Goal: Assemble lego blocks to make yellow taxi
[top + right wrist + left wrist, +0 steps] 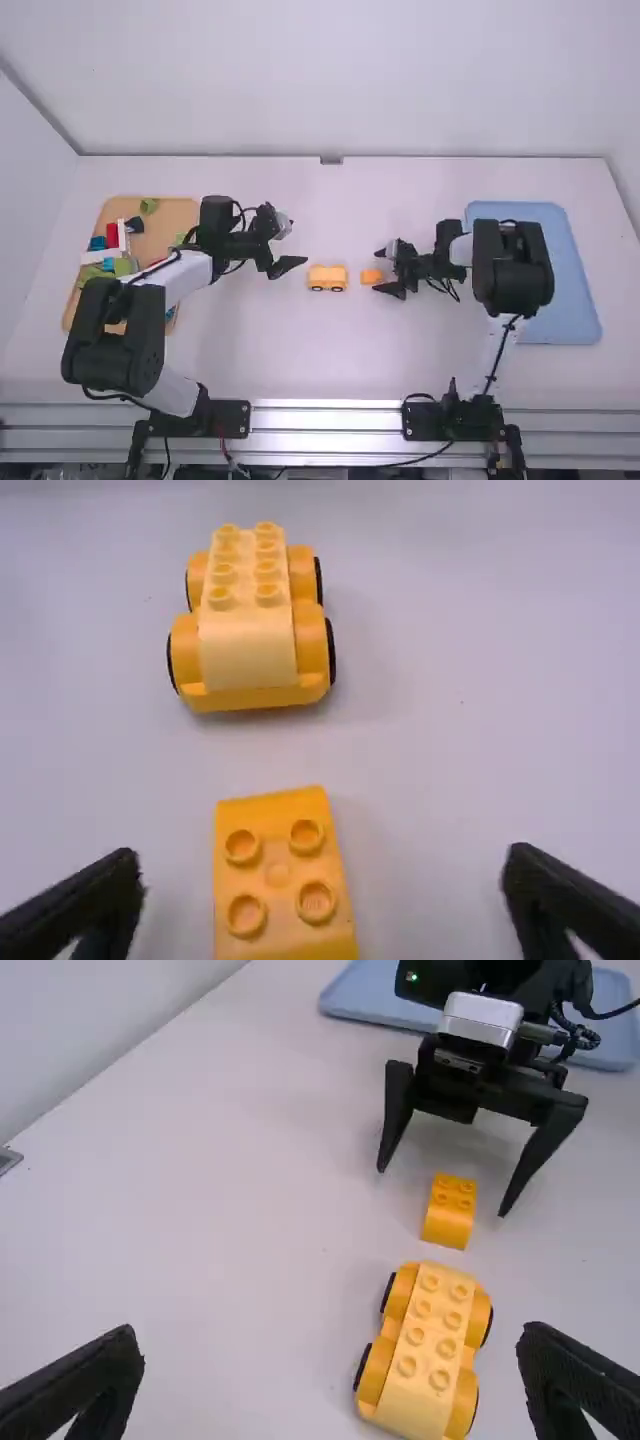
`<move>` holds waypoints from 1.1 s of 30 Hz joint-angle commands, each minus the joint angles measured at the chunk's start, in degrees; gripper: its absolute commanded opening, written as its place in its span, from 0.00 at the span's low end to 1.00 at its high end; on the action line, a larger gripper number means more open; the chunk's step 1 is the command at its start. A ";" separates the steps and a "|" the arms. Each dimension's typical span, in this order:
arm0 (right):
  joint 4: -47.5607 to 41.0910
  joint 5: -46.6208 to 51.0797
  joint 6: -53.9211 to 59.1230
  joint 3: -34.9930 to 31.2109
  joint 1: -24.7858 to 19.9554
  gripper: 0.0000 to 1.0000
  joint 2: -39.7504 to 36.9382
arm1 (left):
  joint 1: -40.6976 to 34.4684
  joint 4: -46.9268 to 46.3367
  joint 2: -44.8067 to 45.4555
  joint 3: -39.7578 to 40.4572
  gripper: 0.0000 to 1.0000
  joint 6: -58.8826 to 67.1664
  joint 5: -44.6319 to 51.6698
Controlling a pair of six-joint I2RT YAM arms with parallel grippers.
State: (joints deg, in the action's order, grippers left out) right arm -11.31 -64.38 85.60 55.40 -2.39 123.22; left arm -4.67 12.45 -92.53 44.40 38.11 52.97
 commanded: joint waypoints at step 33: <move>-13.99 0.52 1.68 4.81 -0.61 0.21 -1.40 | 0.13 -4.31 -2.14 -1.51 0.99 13.99 8.13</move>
State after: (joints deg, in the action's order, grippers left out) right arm -23.09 -62.19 87.35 57.63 -3.38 123.52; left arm -4.67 7.57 -92.75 44.34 44.80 55.92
